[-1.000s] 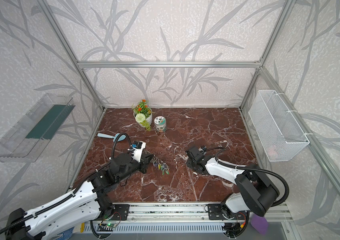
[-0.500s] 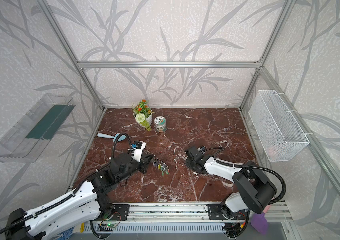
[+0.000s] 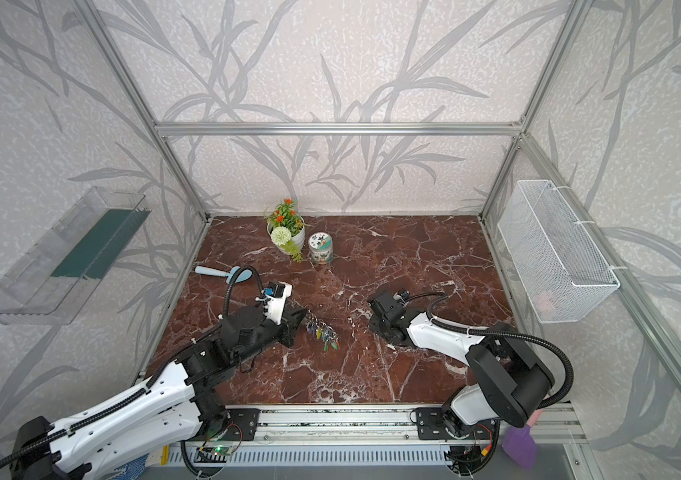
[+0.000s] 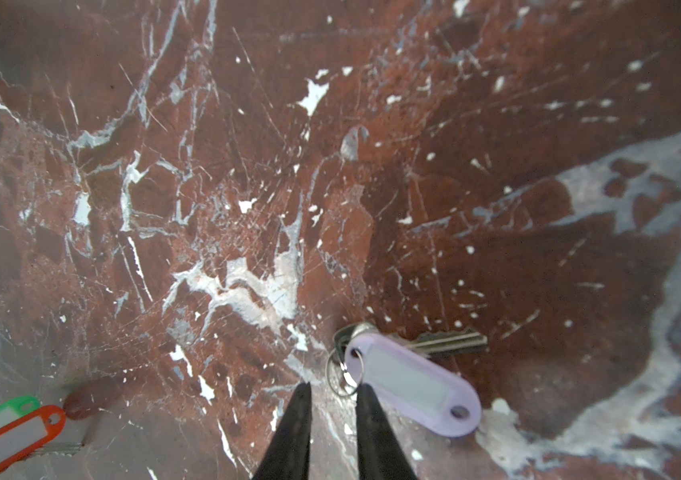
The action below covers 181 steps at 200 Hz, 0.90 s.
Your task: Put the keys on the keyring
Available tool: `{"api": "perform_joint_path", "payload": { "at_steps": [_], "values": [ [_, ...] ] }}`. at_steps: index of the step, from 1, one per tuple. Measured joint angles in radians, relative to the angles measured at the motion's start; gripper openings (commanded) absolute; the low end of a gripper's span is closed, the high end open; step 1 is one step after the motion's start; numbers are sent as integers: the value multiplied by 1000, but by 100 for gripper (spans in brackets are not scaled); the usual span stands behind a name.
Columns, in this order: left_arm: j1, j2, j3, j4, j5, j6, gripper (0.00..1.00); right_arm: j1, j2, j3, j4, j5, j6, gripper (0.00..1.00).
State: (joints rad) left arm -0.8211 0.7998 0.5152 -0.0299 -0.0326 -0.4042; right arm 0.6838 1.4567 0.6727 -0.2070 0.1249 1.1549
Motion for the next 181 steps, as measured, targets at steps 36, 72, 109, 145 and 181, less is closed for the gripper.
{"api": "perform_joint_path", "payload": {
  "at_steps": [36, 72, 109, 145, 181],
  "values": [
    [0, 0, 0, 0, 0, 0, 0, 0, 17, 11, -2, 0, 0, 21],
    [0, 0, 0, 0, 0, 0, 0, 0, 24, 14, -2, 0, 1, 19],
    [1, 0, 0, 0, 0, 0, 0, 0, 26, 15, -4, 2, 3, 18],
    [1, -2, 0, 0, 0, 0, 0, 0, 27, 22, -9, 9, 3, 17],
    [2, -2, 0, 0, 0, 0, 0, 0, 27, 22, -10, 9, 6, 24]
  ]
}}
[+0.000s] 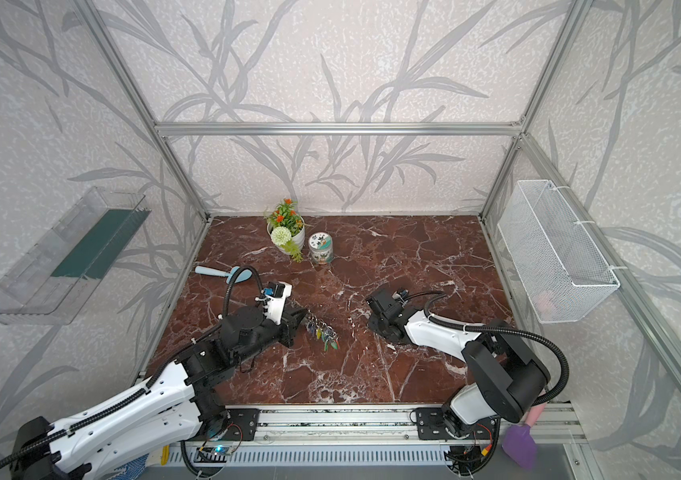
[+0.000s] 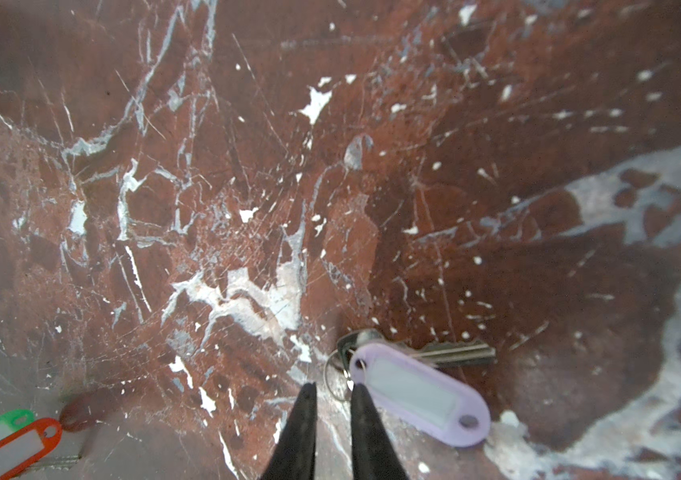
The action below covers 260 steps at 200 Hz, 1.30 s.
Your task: Put the keys on the keyring
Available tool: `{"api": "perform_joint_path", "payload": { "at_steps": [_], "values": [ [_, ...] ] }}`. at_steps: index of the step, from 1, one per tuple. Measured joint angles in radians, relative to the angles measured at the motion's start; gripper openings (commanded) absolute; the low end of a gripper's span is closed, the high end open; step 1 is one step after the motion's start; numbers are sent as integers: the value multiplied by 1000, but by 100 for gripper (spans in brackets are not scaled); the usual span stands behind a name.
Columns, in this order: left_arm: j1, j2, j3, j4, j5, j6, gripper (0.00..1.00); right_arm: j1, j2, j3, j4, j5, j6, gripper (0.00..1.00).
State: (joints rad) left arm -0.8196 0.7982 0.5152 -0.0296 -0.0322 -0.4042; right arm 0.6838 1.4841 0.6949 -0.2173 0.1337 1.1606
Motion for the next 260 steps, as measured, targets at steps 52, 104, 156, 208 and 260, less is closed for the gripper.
{"api": "perform_joint_path", "payload": {
  "at_steps": [52, 104, 156, 208, 260],
  "values": [
    [0, 0, 0, 0, 0, 0, 0, 8, -4, -16, 17, -2, 19, 26],
    [0, 0, 0, 0, 1, 0, 0, 10, -3, -18, 33, -2, 24, 23],
    [0, 0, 0, 0, 0, 0, 0, 8, -3, -17, 28, 15, 29, 21],
    [0, 0, 0, 0, 0, 0, 0, 0, -2, -17, 26, 18, 36, 18],
    [0, 0, 0, 0, 0, 0, 0, -8, -1, -17, 9, 23, 37, 16]
  ]
}}
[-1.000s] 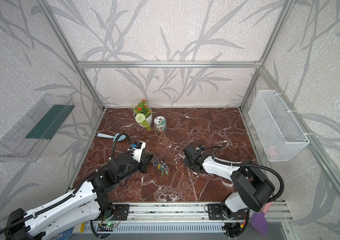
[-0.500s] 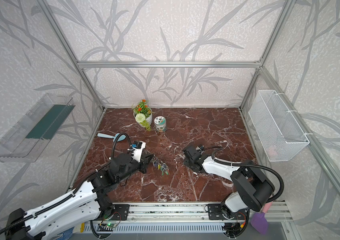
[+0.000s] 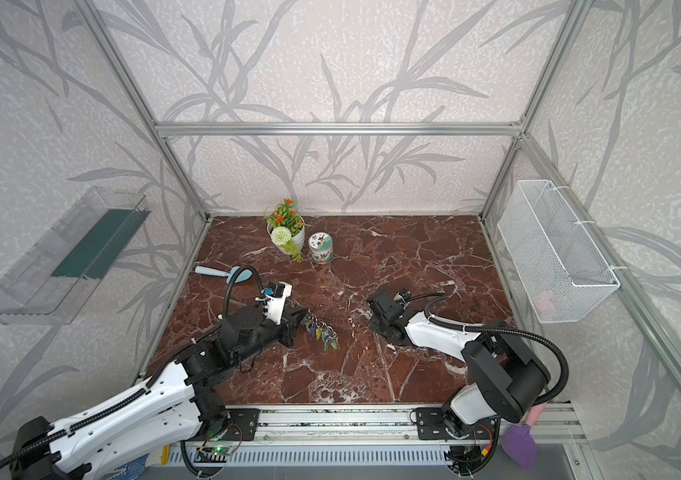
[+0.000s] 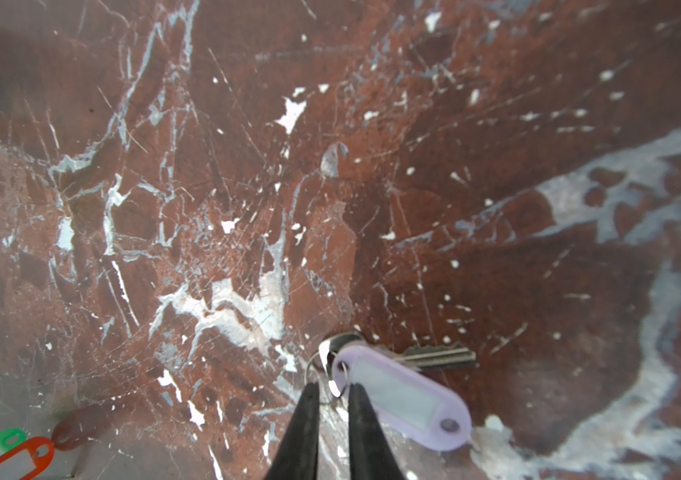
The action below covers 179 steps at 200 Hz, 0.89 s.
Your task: Put the keys on the keyring
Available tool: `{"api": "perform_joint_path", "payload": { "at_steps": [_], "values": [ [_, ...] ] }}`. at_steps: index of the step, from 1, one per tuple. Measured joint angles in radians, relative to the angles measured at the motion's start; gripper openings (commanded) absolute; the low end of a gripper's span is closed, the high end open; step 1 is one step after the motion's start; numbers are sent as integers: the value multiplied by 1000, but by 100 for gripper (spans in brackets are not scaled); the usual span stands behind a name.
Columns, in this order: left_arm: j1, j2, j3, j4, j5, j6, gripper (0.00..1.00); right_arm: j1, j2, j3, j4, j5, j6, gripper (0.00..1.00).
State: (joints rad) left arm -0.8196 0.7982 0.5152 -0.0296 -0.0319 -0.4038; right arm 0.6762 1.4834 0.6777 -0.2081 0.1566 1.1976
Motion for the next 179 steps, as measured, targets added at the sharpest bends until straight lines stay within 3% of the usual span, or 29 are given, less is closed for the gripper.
{"api": "perform_joint_path", "payload": {
  "at_steps": [179],
  "values": [
    [0, 0, 0, 0, 0, 0, 0, -17, 0, 0, 26, 10, -24, 8]
  ]
}}
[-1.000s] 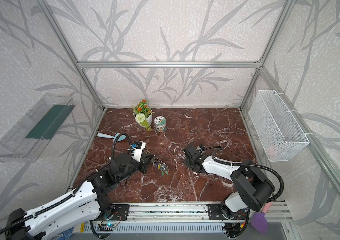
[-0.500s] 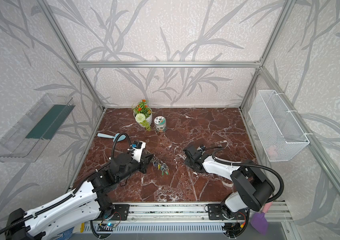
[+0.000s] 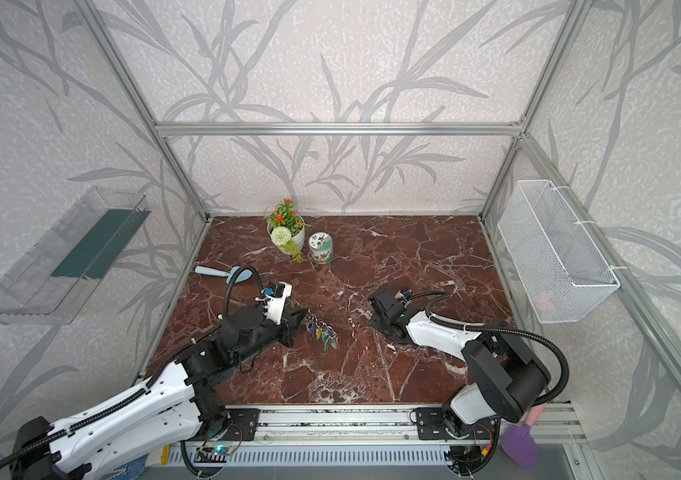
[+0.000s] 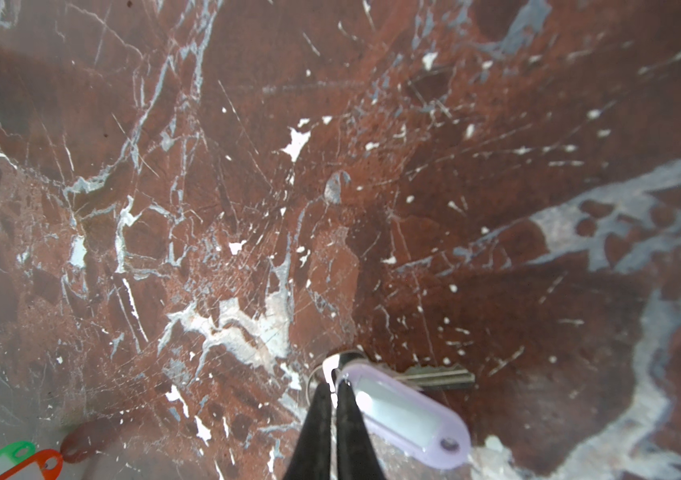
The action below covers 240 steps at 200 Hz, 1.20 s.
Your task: Put the keys on the keyring
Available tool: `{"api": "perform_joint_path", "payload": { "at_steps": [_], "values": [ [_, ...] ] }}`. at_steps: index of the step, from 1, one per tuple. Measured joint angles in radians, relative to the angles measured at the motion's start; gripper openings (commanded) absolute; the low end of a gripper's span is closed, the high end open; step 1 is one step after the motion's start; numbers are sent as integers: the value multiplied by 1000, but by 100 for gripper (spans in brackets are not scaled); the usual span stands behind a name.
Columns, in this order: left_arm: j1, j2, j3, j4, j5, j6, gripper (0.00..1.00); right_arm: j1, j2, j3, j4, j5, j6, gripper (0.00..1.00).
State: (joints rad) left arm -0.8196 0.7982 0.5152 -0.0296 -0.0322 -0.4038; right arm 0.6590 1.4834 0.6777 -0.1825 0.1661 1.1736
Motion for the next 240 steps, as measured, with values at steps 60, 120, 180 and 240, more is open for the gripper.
{"api": "perform_joint_path", "payload": {
  "at_steps": [60, 120, 180, 240],
  "values": [
    [0, 0, 0, 0, 0, 0, 0, 8, -2, 32, -45, 18, -154, 17],
    [0, -51, -8, -16, -7, -12, 0, 37, 102, 323, -285, 43, -537, 26],
    [0, -69, -14, -21, -18, -20, 0, 111, 304, 478, -547, 78, -827, 29],
    [0, -68, -14, -24, -19, -20, 0, 111, 346, 513, -633, 170, -906, 28]
  ]
}}
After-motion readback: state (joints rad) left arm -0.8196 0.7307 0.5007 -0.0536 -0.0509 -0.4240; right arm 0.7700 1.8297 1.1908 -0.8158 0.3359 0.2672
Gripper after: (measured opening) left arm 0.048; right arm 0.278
